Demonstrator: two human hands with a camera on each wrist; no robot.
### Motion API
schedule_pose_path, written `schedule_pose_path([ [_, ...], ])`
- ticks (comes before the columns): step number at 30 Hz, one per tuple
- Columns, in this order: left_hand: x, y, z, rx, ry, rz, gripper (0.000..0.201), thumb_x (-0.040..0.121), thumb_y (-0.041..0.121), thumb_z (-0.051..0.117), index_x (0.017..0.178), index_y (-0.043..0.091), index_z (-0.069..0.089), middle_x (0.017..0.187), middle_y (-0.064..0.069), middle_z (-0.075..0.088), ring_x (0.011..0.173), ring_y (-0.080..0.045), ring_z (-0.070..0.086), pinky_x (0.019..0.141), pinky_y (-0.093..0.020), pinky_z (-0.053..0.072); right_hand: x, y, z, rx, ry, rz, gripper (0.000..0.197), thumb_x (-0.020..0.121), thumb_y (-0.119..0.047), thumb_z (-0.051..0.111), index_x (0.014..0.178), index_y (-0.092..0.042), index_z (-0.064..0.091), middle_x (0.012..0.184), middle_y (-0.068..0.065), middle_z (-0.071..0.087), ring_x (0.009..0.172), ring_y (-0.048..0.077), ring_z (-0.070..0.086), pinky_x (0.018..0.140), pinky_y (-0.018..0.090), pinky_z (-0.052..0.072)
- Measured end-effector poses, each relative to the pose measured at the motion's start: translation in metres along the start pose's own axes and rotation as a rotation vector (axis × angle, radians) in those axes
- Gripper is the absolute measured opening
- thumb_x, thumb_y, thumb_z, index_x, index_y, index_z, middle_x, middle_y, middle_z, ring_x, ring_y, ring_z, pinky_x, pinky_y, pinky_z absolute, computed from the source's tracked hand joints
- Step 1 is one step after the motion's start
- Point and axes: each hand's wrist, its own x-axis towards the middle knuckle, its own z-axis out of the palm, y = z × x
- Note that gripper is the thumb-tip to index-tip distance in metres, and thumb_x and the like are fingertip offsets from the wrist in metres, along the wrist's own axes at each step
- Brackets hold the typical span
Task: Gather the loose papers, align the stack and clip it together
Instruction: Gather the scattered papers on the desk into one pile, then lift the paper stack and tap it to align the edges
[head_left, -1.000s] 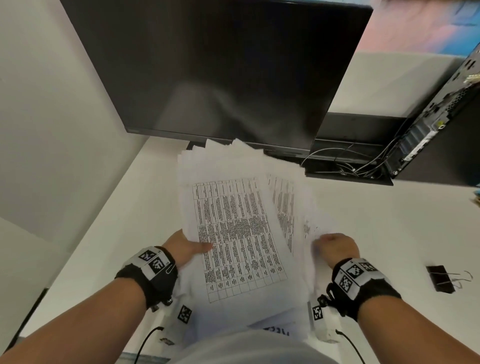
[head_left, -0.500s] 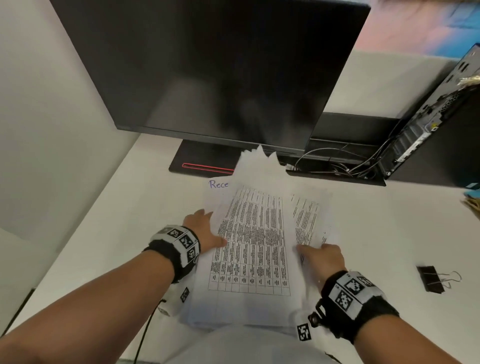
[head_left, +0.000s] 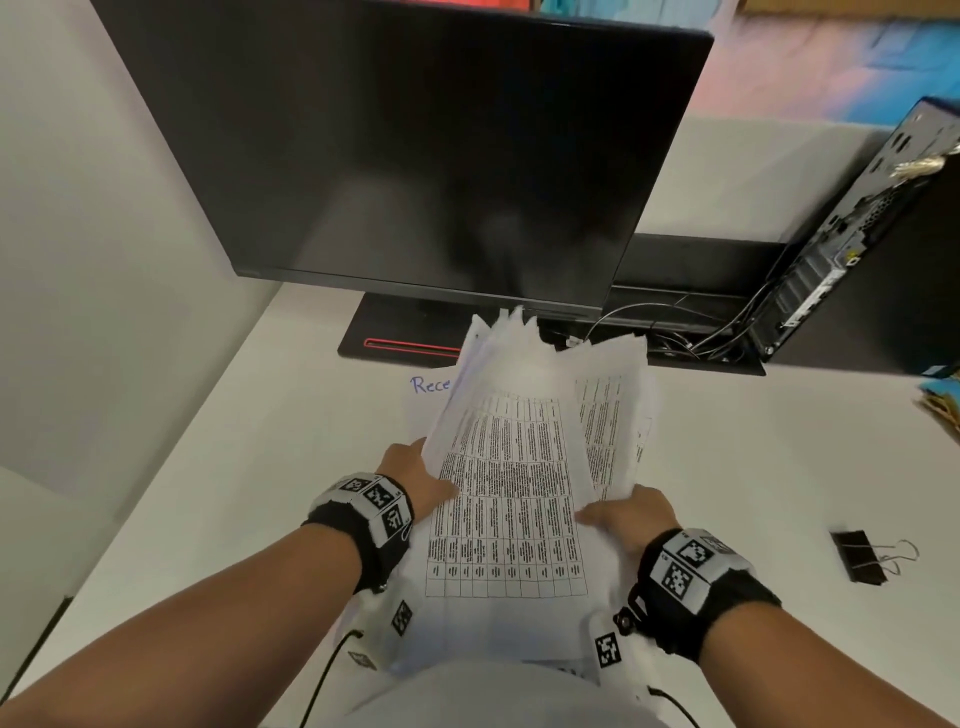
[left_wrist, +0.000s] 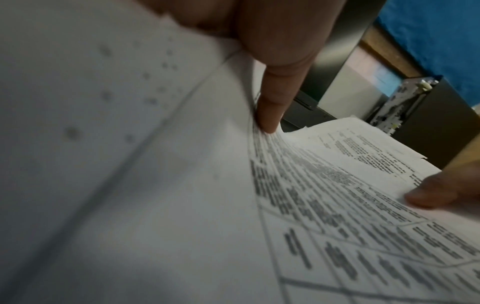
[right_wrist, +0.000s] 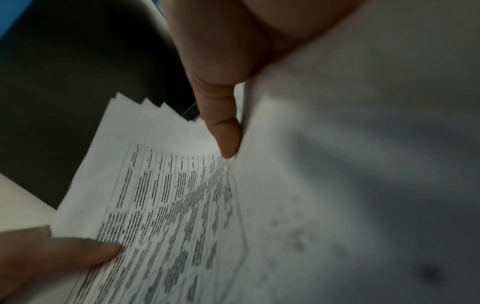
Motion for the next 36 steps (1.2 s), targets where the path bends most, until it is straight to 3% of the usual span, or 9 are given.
schedule_pose_path([
  [4,-0.006,-0.009,-0.002,-0.139,0.014,-0.009,0.048,0.075,0.022,0.074,0.115,0.004,0.055,0.1,-0.008,0.061,0.086,-0.02,0.054,0.076,-0.024,0.041,-0.005,0.003,-0.007,-0.058,-0.05,-0.046,0.06,0.073,-0.012,0.075,0.125,0.003,0.048,0.115,0.015,0.061,0.103,0.029,0.058,0.087,0.035,0.048],
  [8,-0.015,-0.022,-0.002,-0.341,0.069,-0.078,0.07,0.07,0.02,0.078,0.129,0.01,0.043,0.121,-0.009,0.058,0.099,-0.02,0.051,0.086,-0.027,0.041,-0.019,0.0,-0.016,-0.051,-0.055,-0.175,0.026,0.078,-0.005,0.069,0.101,-0.003,0.057,0.079,0.004,0.061,0.068,0.015,0.058,0.054,0.022,0.043],
  [12,-0.025,-0.025,-0.006,-0.781,0.049,-0.167,0.079,0.065,0.022,0.083,0.128,0.014,0.037,0.121,0.001,0.052,0.111,-0.021,0.05,0.097,-0.032,0.035,-0.04,-0.011,-0.037,0.151,-0.083,-0.247,0.01,0.079,0.001,0.066,0.089,0.001,0.064,0.08,0.018,0.072,0.072,0.031,0.07,0.067,0.037,0.056],
  [14,-0.031,-0.019,-0.016,-0.987,-0.121,-0.14,0.07,0.057,0.023,0.088,0.113,0.013,0.047,0.111,-0.001,0.061,0.099,-0.02,0.058,0.096,-0.035,0.041,-0.047,-0.02,-0.048,0.229,-0.119,-0.277,0.011,0.08,0.001,0.066,0.09,0.004,0.066,0.08,0.02,0.073,0.074,0.033,0.072,0.073,0.045,0.057],
  [17,-0.029,-0.017,-0.028,-1.152,-0.295,-0.039,0.096,0.012,0.029,0.095,0.098,0.002,0.065,0.084,-0.01,0.076,0.073,-0.023,0.073,0.062,-0.032,0.059,-0.059,-0.04,-0.063,0.258,-0.16,-0.373,0.005,0.079,0.004,0.064,0.081,-0.001,0.066,0.072,0.012,0.073,0.058,0.018,0.071,0.052,0.024,0.056],
  [20,-0.027,-0.012,-0.04,-1.098,-0.284,0.09,0.088,0.007,0.035,0.093,0.087,0.007,0.069,0.076,-0.006,0.076,0.068,-0.017,0.073,0.056,-0.026,0.058,-0.065,-0.056,-0.073,0.299,-0.208,-0.429,0.012,0.079,0.006,0.062,0.069,-0.002,0.063,0.055,0.004,0.07,0.048,0.014,0.068,0.041,0.017,0.05],
  [26,-0.037,0.017,-0.073,-0.941,-0.195,0.274,0.065,0.028,0.037,0.092,0.088,0.018,0.075,0.094,-0.008,0.075,0.09,-0.025,0.071,0.083,-0.041,0.055,-0.073,-0.069,-0.075,0.388,-0.18,-0.496,0.019,0.079,0.004,0.062,0.097,-0.002,0.065,0.083,0.012,0.074,0.076,0.024,0.073,0.063,0.036,0.059],
  [30,-0.051,0.047,-0.079,-0.912,0.075,0.298,0.035,0.075,0.01,0.072,0.107,0.02,0.063,0.112,-0.006,0.067,0.107,-0.025,0.062,0.098,-0.045,0.046,-0.084,-0.075,-0.069,0.468,-0.056,-0.628,0.017,0.085,0.0,0.059,0.096,-0.012,0.063,0.084,0.002,0.07,0.062,0.003,0.069,0.048,0.016,0.052],
  [36,-0.067,0.06,-0.063,-0.807,0.228,0.439,0.038,0.076,0.011,0.071,0.108,0.027,0.06,0.105,0.012,0.063,0.101,-0.009,0.059,0.091,-0.028,0.045,-0.076,-0.075,-0.051,0.596,0.043,-0.731,0.034,0.075,-0.001,0.071,0.098,-0.024,0.063,0.104,0.0,0.069,0.099,0.022,0.065,0.092,0.039,0.049],
])
